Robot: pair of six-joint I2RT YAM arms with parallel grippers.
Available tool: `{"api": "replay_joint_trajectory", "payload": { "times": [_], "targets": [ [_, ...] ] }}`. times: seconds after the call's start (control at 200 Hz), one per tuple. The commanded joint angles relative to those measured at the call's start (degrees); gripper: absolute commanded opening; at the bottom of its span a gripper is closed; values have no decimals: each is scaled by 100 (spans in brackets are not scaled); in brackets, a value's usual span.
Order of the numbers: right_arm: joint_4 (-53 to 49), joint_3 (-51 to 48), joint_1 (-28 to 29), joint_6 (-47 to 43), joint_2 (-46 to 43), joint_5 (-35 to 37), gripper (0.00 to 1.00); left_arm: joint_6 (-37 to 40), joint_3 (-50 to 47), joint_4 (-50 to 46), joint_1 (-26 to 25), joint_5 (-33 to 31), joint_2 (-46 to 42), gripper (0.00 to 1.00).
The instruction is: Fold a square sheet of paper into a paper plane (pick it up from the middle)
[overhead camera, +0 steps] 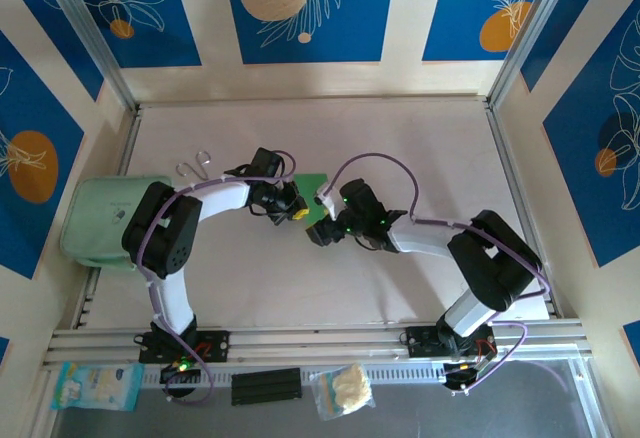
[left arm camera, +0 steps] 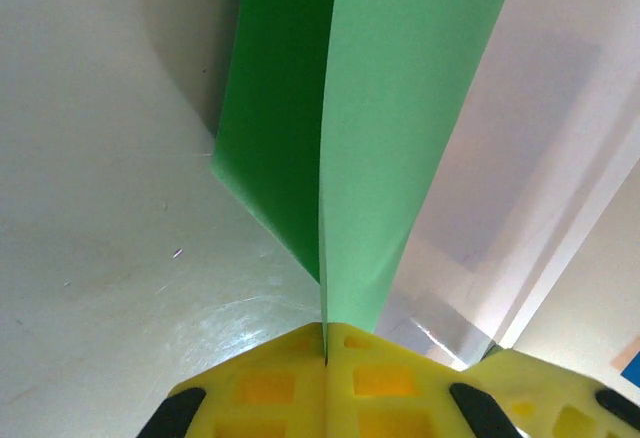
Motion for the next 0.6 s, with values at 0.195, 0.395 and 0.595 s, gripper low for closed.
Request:
{"api": "replay_joint_trajectory", "payload": {
  "times": [0.195,0.395,0.595],
  "targets": [
    [965,-231,330,-1232,310,390,73,-112,140,-236,49,128,-178,4],
    [1288,-306,448,-1570,551,784,72,-133,122,-252,50,130,-186,4],
    [1677,-467,456,-1649,590,1002,63,-113,112,-287,50,114,-204,4]
  ]
}}
